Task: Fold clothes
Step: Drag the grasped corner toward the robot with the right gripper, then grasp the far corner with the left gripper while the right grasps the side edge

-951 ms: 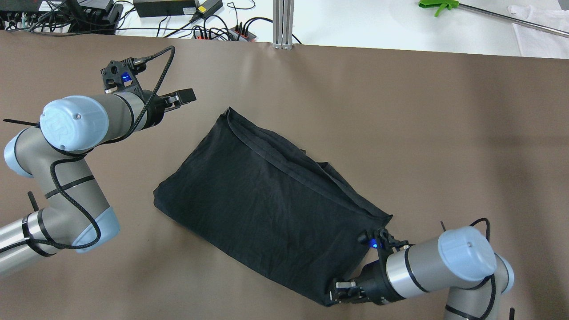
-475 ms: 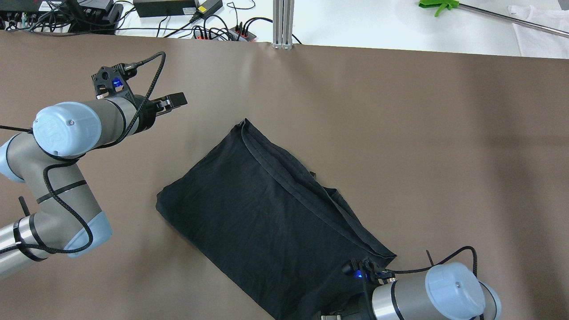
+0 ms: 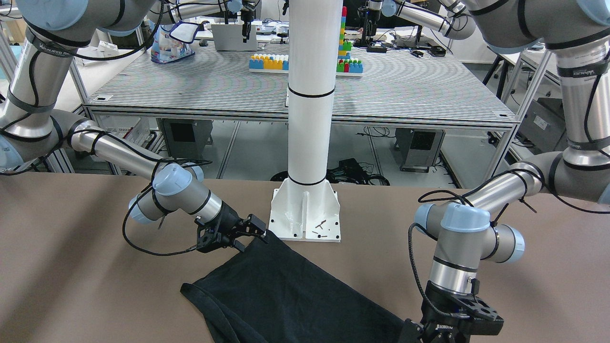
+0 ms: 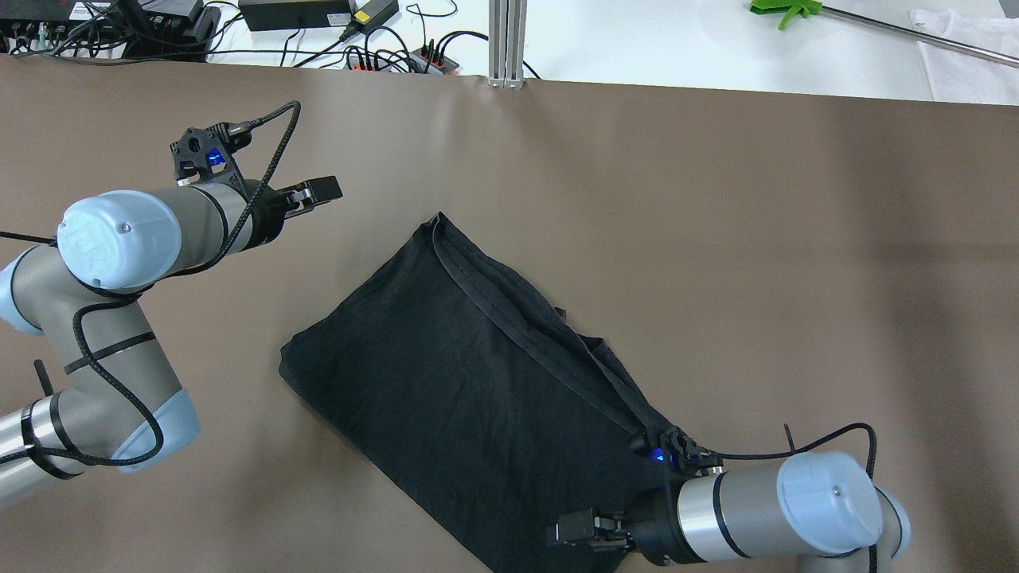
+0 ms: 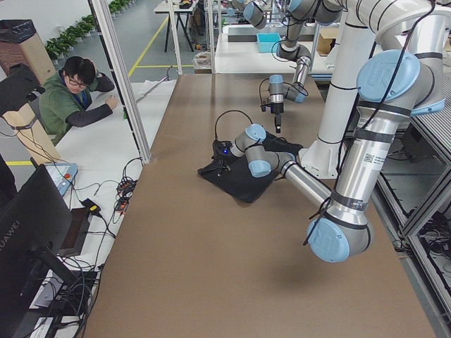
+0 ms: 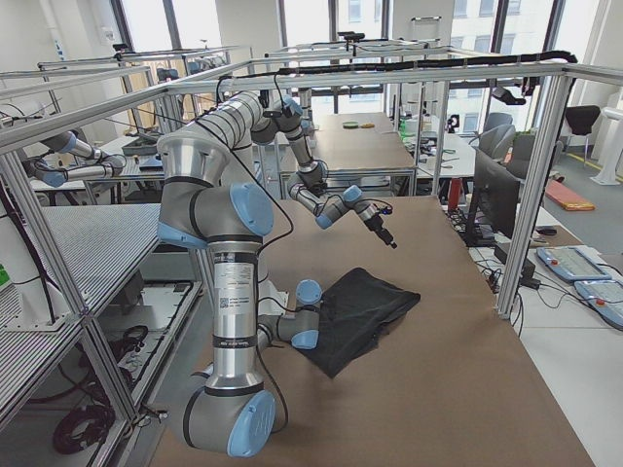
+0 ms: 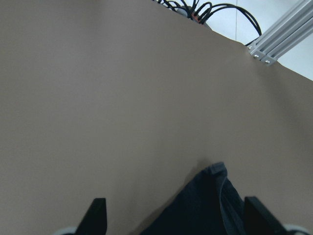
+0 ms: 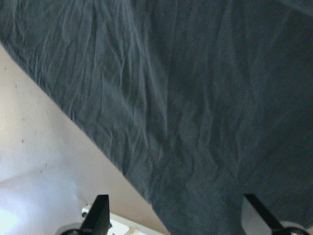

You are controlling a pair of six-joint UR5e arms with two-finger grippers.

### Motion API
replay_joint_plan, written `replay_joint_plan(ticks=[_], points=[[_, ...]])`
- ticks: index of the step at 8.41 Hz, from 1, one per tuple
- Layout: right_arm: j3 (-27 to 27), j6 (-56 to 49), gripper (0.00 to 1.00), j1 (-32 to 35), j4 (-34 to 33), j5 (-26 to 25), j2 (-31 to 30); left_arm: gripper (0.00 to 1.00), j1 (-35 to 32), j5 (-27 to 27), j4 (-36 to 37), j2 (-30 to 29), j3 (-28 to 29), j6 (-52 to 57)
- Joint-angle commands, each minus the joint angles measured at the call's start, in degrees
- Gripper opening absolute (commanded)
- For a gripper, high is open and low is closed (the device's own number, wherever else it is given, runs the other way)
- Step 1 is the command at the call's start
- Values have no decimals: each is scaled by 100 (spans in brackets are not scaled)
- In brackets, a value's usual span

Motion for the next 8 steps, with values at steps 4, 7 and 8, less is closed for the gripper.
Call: replay_joint_plan(ticks=[4,7,8], points=[[-27,-256,95,1137,-345,-101,12,100,1149,114,-679,1287,-688,-990],[-18,-265,95,1226,-345,-135,20,100,1257,188,-708,1324,-435,-955],[-44,-265,95,1226,-353,-136,12,100,1257,188,-708,1324,-294,-903]])
